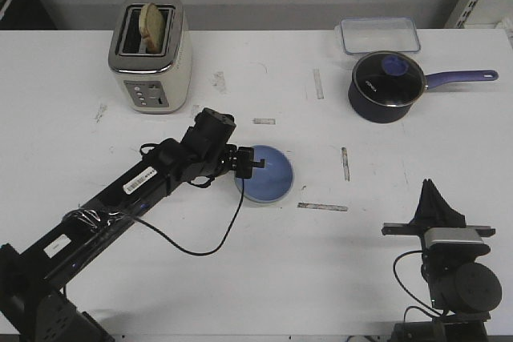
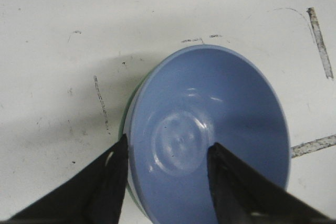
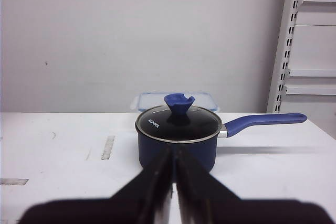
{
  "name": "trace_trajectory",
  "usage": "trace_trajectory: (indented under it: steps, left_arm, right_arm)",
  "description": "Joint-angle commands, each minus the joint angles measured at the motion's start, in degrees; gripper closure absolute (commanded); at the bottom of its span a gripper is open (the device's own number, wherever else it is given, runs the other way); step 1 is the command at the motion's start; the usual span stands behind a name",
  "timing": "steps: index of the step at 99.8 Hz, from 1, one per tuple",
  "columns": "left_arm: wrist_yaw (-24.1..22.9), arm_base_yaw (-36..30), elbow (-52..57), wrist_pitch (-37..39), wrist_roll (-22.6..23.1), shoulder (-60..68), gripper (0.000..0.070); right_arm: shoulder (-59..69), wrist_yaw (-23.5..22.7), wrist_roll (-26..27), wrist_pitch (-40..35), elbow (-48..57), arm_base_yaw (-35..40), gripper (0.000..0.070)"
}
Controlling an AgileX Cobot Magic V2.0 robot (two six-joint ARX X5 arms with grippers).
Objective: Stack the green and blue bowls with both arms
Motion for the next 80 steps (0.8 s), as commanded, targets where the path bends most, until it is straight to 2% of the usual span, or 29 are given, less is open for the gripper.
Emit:
trace_trajectory:
  steps: [1,9,34,48,60,70,80]
  left_arm:
    - [-0.11,-0.57,0.39,1.11,4.72,-1.18,0.0403]
    - [-0.13,-0.17,-2.89,5.44,8.35,-4.35,0.0404]
    - [-0.11,2.93,-20.39,25.70,21.14,-16.52,0.0430]
    - [-0.13,6.08,-29.83,34.23,26.34,-23.28,0.0598]
    - [-0.11,9.79,-36.70,38.56,30.05,-28.85,0.0700]
    - [0.81,12.87,-41.38,39.89,30.67,-33.31,0.0700]
    - [3.91,16.41,-45.46,40.57,30.62,-37.73,0.0700]
  right_arm:
    - [-0.07,-0.02,-0.35,0.61,0.13,0.07,0.0699]
    - [-0.07,-0.02,-0.35,0.61,0.13,0.07,0.0699]
    - [-0.07,-0.02,-0.35,0.61,0.13,0.07,0.0699]
    - [-0.07,-0.02,-0.35,0.61,0.13,0.07,0.0699]
    - [-0.07,-0.02,-0.35,0.61,0.13,0.07,0.0699]
    - [-0.07,-0.02,-0.35,0.61,0.13,0.07,0.0699]
    - [-0.07,-0.02,-0.35,0.61,0.13,0.07,0.0699]
